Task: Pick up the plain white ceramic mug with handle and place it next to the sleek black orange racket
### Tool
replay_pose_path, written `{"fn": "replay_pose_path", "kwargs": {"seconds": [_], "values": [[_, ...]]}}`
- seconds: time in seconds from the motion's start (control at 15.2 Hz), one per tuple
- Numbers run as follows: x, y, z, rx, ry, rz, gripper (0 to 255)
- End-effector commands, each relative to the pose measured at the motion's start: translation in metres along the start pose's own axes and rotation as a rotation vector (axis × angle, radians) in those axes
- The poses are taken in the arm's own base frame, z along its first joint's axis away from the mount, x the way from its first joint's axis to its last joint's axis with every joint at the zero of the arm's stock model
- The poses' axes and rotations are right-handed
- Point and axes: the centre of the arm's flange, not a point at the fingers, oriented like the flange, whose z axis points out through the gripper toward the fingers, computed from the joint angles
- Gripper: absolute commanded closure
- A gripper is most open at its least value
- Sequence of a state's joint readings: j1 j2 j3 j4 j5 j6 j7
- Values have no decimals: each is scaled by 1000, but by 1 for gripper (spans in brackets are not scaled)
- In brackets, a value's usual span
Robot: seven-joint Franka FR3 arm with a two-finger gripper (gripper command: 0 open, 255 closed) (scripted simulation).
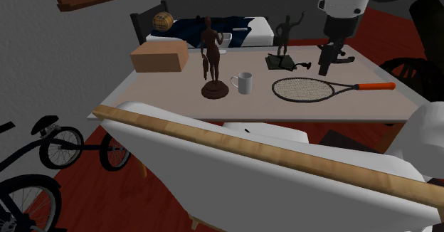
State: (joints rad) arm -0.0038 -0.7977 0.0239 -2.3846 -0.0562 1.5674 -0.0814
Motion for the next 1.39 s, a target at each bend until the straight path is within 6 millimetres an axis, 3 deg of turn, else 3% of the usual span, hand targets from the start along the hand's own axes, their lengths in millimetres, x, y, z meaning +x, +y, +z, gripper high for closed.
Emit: {"fn": "replay_pose_path", "kwargs": {"seconds": [0.0,1.32], "values": [[0,0,0,0,0,0,0],[233,92,98,44,-21,-63,0]]}}
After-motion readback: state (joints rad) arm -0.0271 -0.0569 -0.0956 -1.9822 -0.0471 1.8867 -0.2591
